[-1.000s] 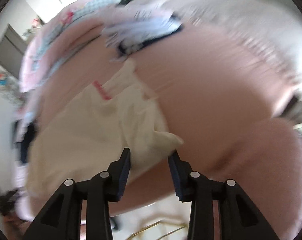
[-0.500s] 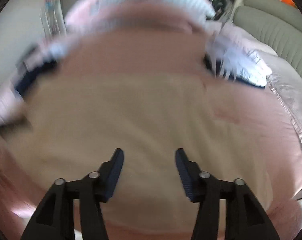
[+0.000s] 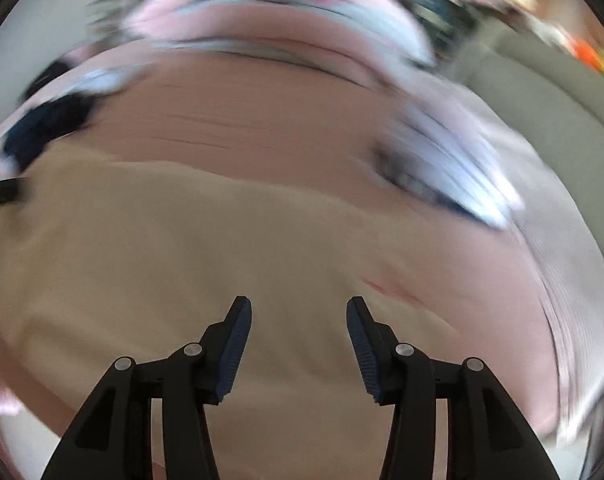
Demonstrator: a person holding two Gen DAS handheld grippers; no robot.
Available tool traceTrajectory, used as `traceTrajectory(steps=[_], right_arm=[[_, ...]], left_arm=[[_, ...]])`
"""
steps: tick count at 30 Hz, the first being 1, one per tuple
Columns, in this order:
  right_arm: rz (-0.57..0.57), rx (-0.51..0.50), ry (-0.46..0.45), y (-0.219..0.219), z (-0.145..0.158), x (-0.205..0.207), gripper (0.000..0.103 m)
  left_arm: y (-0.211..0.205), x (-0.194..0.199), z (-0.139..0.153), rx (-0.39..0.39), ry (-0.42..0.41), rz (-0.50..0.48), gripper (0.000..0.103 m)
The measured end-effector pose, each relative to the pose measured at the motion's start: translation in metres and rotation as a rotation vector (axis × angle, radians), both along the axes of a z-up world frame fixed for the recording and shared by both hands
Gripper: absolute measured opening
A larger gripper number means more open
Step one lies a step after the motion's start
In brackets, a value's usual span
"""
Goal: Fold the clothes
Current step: 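Press the folded cream shirt flat with both open grippers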
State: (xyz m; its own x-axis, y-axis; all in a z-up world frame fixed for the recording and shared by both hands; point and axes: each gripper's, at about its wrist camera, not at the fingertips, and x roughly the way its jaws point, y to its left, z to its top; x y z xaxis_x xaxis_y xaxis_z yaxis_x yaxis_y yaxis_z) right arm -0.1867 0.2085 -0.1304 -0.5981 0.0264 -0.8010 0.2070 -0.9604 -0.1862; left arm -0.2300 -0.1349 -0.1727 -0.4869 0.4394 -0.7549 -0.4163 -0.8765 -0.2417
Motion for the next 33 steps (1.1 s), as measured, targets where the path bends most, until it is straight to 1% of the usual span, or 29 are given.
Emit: traceTrajectory(steps=[1,2,3,5,6,7,8,9,10,11,13,14,15,16,17,19,20,21,22,23,24,25,27,28,30,31,32,33], right_arm=[[0.063,-0.014,0.001,-0.02,-0.001,-0.006,0.049],[0.127,-0.055,-0.007,-0.044,-0.005,-0.015,0.049],[0.157,-0.079,-0.021,-0.059,-0.01,-0.025,0.049],[0.161,-0.097,-0.064,-0.084,-0.026,-0.043,0.048],[0.135,-0.085,-0.084,-0.087,-0.036,-0.054,0.048],[0.107,-0.073,-0.104,-0.089,-0.047,-0.064,0.047],[0.063,-0.078,-0.102,-0.081,-0.05,-0.069,0.047],[0.017,-0.085,-0.098,-0.073,-0.054,-0.074,0.047],[-0.053,-0.062,-0.083,-0.058,-0.052,-0.079,0.047],[-0.124,-0.037,-0.068,-0.043,-0.051,-0.084,0.047],[-0.164,-0.014,-0.062,-0.019,-0.05,-0.088,0.047],[-0.184,-0.003,-0.059,-0.007,-0.049,-0.09,0.047],[-0.203,0.008,-0.057,0.005,-0.048,-0.092,0.046],[-0.211,0.066,-0.037,0.008,-0.048,-0.088,0.046],[-0.218,0.126,-0.016,0.011,-0.048,-0.085,0.046],[-0.222,0.124,-0.013,0.025,-0.051,-0.078,0.046],[-0.245,0.109,-0.01,0.037,-0.051,-0.076,0.05],[-0.268,0.093,-0.007,0.049,-0.052,-0.074,0.066],[-0.291,0.078,-0.004,0.061,-0.052,-0.071,0.075],[-0.286,0.069,0.004,0.061,-0.051,-0.071,0.077],[-0.279,0.06,0.012,0.06,-0.049,-0.071,0.076],[-0.273,0.052,0.02,0.06,-0.048,-0.071,0.075],[-0.26,0.035,0.036,0.059,-0.045,-0.07,0.067],[-0.239,0.018,0.032,0.053,-0.044,-0.072,0.067],[-0.196,-0.017,0.021,0.04,-0.043,-0.075,0.067],[-0.174,-0.034,0.016,0.033,-0.042,-0.076,0.067],[-0.173,-0.028,-0.023,0.032,-0.052,-0.082,0.067],[-0.176,-0.003,-0.02,0.032,-0.059,-0.084,0.067]], left_arm=[[0.007,-0.009,-0.009,-0.056,-0.022,-0.021,0.033],[0.009,-0.017,-0.013,-0.08,-0.04,-0.036,0.033],[0.005,-0.023,-0.014,-0.07,-0.047,-0.038,0.032],[-0.01,-0.028,-0.016,-0.028,-0.05,0.007,0.022],[-0.019,-0.034,-0.015,-0.023,-0.056,0.045,0.012],[-0.029,-0.042,-0.014,-0.025,-0.064,0.089,0.01],[-0.037,-0.046,-0.014,-0.081,-0.055,0.167,0.01],[-0.045,-0.048,-0.015,-0.157,-0.04,0.257,0.011],[-0.053,-0.05,-0.016,-0.234,-0.024,0.348,0.011],[-0.059,-0.051,-0.015,-0.199,-0.035,0.371,0.011],[-0.072,-0.053,-0.011,-0.043,-0.078,0.364,0.011],[-0.072,-0.052,-0.005,0.03,-0.09,0.331,0.011],[-0.063,-0.047,0.002,0.064,-0.079,0.267,0.012],[-0.052,-0.041,0.011,0.083,-0.062,0.196,0.013],[-0.039,-0.034,0.018,0.062,-0.025,0.14,0.013],[-0.027,-0.029,0.017,0.039,-0.032,0.096,0.02],[-0.023,-0.028,0.015,0.032,-0.044,0.079,0.02],[-0.018,-0.026,0.013,0.024,-0.055,0.062,0.02],[-0.015,-0.026,0.01,0.06,-0.084,0.031,0.02],[-0.012,-0.027,0.006,0.113,-0.121,-0.006,0.02],[-0.005,-0.027,0.004,0.124,-0.129,-0.033,0.02],[0.003,-0.027,0.002,0.119,-0.125,-0.057,0.02],[0.019,-0.031,-0.005,0.026,-0.119,-0.061,0.02],[0.022,-0.036,-0.01,0.012,-0.126,-0.038,0.02],[0.024,-0.048,-0.02,0.017,-0.148,0.026,0.02],[0.023,-0.054,-0.023,0.034,-0.145,0.057,0.02],[0.026,-0.057,-0.024,0.016,-0.118,0.073,0.02],[0.031,-0.06,-0.026,-0.017,-0.083,0.082,0.02]])
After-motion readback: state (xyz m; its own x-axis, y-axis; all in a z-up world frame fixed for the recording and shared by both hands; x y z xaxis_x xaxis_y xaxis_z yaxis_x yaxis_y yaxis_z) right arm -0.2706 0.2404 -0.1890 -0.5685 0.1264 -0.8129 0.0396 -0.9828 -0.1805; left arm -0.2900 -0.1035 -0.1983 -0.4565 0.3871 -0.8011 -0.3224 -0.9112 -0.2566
